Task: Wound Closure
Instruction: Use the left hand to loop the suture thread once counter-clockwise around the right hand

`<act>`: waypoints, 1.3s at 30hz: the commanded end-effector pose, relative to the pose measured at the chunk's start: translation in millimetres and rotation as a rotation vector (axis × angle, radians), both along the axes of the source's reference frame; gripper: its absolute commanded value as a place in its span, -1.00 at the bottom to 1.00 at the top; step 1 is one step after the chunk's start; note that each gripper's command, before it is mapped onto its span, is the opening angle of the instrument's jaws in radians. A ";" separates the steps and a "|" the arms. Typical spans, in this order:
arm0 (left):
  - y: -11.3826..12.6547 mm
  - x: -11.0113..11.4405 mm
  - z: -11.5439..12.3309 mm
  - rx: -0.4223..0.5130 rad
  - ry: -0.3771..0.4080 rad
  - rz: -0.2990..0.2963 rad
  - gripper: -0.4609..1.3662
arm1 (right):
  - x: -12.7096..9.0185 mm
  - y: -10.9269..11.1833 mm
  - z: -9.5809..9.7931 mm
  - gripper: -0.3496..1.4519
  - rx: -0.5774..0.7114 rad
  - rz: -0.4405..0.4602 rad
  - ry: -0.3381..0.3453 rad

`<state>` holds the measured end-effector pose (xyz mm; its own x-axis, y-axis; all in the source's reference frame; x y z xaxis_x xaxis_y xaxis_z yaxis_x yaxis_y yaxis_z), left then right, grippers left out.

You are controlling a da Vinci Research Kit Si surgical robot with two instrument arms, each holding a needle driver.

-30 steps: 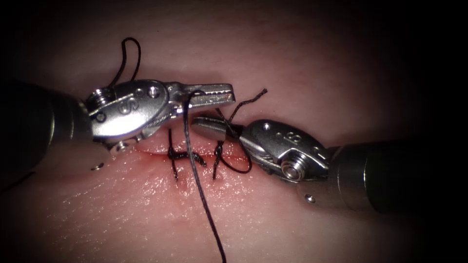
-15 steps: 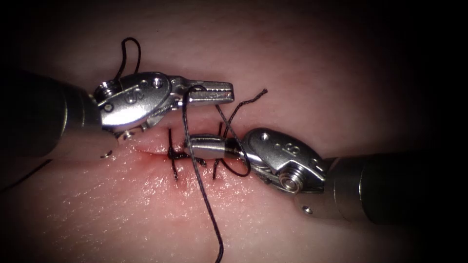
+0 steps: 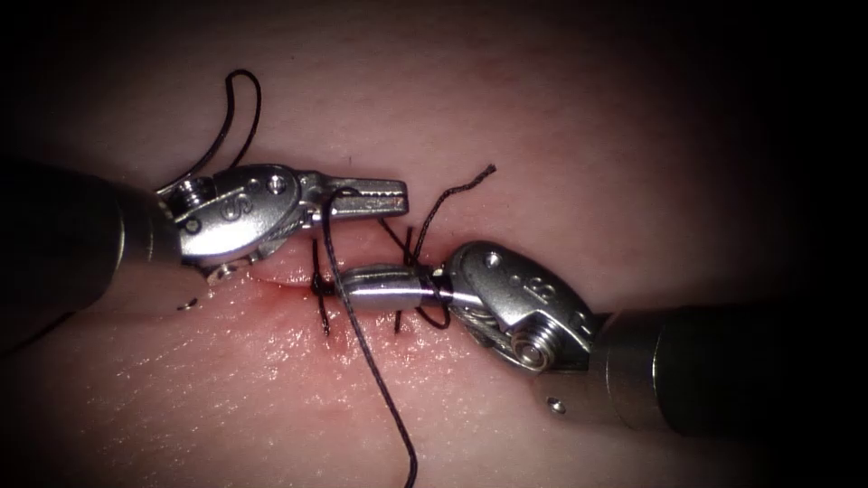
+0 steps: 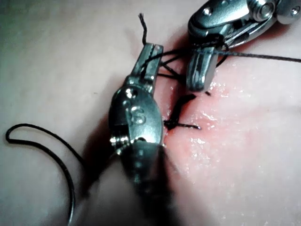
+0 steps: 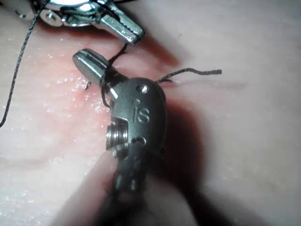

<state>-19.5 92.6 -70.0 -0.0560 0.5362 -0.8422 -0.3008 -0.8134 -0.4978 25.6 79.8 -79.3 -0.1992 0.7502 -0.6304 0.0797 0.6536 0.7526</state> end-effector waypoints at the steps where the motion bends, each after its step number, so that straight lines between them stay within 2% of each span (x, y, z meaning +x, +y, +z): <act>1: -0.2 0.0 0.1 -0.008 -0.001 0.003 -0.88 | 0.0 0.1 -0.2 -1.00 0.003 0.013 0.014; 8: -1.4 0.0 0.1 -0.058 0.016 -0.004 -0.88 | -0.6 0.8 -0.6 -1.00 0.011 0.084 0.071; 18: -2.5 0.0 -1.5 -0.156 0.069 -0.030 -0.88 | -2.3 1.9 -0.5 -1.00 0.055 0.268 0.100; 21: -3.1 -0.6 -2.2 -0.192 0.092 -0.038 -0.88 | -1.9 1.6 -0.4 -1.00 0.072 0.312 0.054; 25: -4.1 -1.6 -3.0 -0.209 0.111 -0.047 -0.88 | -1.4 1.5 -0.5 -1.00 0.113 0.336 0.037; 30: -5.4 -2.6 -3.6 -0.212 0.181 0.006 -0.88 | -2.2 1.7 -0.6 -1.00 0.165 0.392 -0.006; 35: -6.1 -3.1 -3.7 -0.216 0.190 0.016 -0.88 | -3.0 1.6 -0.9 -1.00 0.230 0.433 -0.039; 39: -6.0 -3.8 -3.7 -0.217 0.206 0.022 -0.88 | -2.6 0.9 -1.6 -1.00 0.318 0.457 -0.130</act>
